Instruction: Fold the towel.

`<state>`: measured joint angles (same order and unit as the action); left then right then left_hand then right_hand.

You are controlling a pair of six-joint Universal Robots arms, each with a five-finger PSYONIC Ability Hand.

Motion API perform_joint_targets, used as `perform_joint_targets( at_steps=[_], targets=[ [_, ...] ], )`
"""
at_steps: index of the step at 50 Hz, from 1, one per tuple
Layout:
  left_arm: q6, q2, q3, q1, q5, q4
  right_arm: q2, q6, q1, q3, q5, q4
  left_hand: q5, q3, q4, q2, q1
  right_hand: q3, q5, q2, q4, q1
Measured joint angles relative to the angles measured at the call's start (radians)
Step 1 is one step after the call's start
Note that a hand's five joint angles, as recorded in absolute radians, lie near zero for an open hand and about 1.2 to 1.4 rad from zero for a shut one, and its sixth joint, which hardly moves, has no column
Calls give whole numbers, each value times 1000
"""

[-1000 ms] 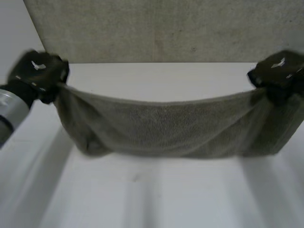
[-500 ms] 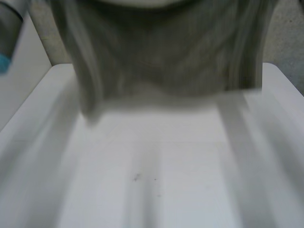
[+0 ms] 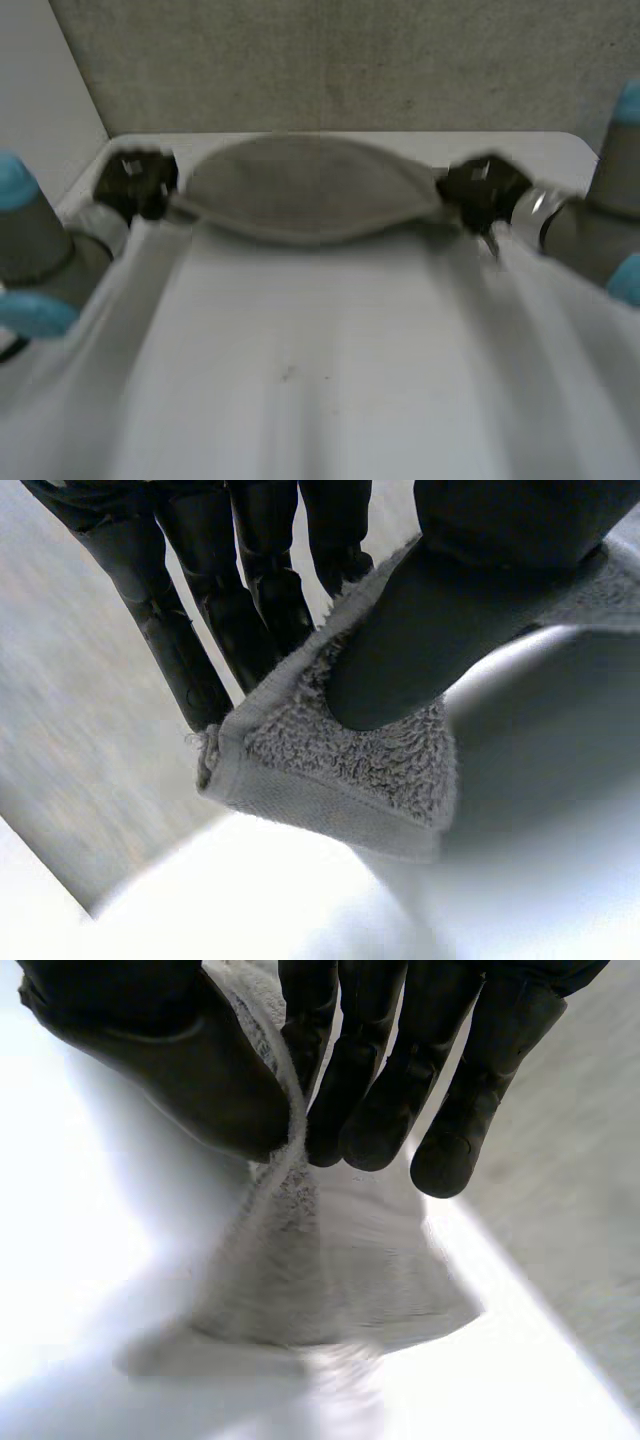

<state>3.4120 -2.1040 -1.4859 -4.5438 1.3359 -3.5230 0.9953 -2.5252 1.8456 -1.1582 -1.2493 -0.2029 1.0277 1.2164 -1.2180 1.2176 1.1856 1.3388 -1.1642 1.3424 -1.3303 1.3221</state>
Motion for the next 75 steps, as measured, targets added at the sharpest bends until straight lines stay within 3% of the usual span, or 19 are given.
perform_joint_targets(
  at_steps=[10, 20, 24, 30, 35, 40, 46, 51, 59, 67, 75],
  targets=[
    [212, -57, -240, -7, -44, -113, -21, 174, -5, -290, -65, 144, 0, 0, 0, 0, 0, 0, 0, 0, 0, 0],
    [296, 138, -306, -45, -43, -71, 246, 191, -28, -415, -112, 122, 0, 0, 0, 0, 0, 0, 0, 0, 0, 0],
    [295, 242, -343, -73, -46, -11, 352, 200, -62, -452, -108, 55, 0, 0, 0, 0, 0, 0, 0, 0, 0, 0],
    [294, 419, -421, -105, -92, 146, 463, 307, -171, -468, -88, -180, 5, 0, 0, 0, 0, 0, 0, 0, 0, 0],
    [295, 556, -482, -120, -162, 288, 494, 470, -264, -441, -47, -392, 5, 0, 0, 0, 0, 0, 0, 0, 0, 0],
    [296, 572, -488, -124, -191, 316, 464, 493, -286, -371, -16, -422, 5, 0, 0, 0, 4, 0, 0, 0, 0, 0],
    [325, 386, -391, -117, -186, 252, 286, 440, -270, -217, -15, -387, 5, 0, 0, 0, 4, 0, 0, 0, 0, 0],
    [374, 133, -207, -88, -178, 209, 101, 368, -220, -61, -35, -339, 5, 0, 0, 0, 4, 0, 0, 0, 0, 0],
    [386, -144, 110, -36, -148, 204, -81, 264, -148, 110, -87, -164, 5, 0, 0, 0, 6, 0, 0, 0, 0, 0],
    [383, -297, 351, 11, -122, 201, -189, 254, -112, 161, -153, 44, 5, 0, 0, 0, 9, 0, 0, 0, 0, 0],
    [385, -395, 499, 36, -97, 194, -263, 261, -104, 199, -185, 135, 5, 0, 0, 0, 9, 0, 0, 0, 0, 0]
  ],
)
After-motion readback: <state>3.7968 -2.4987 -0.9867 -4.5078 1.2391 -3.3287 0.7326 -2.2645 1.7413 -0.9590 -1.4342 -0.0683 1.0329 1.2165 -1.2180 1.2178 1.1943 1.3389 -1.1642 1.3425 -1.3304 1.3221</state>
